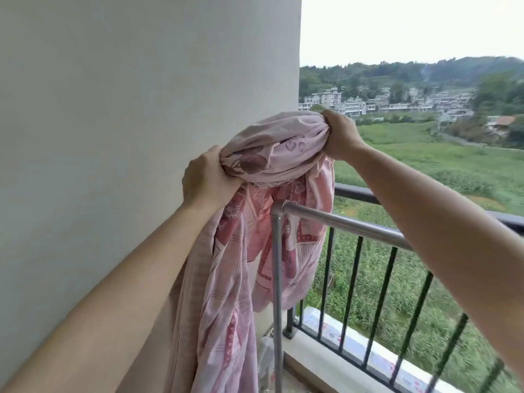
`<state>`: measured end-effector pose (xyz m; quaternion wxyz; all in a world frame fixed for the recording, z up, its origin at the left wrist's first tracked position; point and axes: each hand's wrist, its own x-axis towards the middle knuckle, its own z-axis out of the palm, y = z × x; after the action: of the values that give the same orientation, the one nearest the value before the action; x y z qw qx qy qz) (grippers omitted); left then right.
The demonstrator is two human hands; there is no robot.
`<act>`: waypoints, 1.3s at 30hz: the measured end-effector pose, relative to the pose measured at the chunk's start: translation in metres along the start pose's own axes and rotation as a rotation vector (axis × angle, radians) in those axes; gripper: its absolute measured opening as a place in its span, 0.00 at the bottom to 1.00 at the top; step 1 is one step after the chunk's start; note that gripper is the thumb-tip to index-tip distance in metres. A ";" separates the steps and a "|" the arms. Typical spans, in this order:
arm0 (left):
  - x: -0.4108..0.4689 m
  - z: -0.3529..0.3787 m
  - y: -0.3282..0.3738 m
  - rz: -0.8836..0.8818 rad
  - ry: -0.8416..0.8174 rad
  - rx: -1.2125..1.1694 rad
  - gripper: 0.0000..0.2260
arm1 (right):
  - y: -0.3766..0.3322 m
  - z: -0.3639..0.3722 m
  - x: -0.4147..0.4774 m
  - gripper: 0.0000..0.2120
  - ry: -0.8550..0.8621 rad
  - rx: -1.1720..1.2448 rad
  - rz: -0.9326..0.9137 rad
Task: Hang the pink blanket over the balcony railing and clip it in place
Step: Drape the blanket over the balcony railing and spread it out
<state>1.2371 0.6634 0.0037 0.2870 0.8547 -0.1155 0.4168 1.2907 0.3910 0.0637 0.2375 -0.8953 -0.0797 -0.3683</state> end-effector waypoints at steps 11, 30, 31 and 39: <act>-0.069 0.004 0.119 0.043 -0.077 -0.330 0.09 | 0.048 -0.122 -0.107 0.10 0.107 -0.158 0.159; -0.223 0.028 0.432 0.092 -0.529 -0.408 0.29 | 0.205 -0.376 -0.296 0.06 -0.140 -0.164 0.493; -0.230 0.033 0.435 0.101 -0.704 -0.277 0.40 | 0.211 -0.383 -0.309 0.10 -0.325 -0.257 0.563; -0.241 0.059 0.442 0.116 -0.978 -0.247 0.49 | 0.219 -0.413 -0.371 0.18 -0.407 -0.342 0.523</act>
<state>0.9316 0.2614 -0.0389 0.2746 0.9017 -0.3323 -0.0338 0.8375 0.0118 -0.0203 0.1496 -0.9671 0.1689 -0.1175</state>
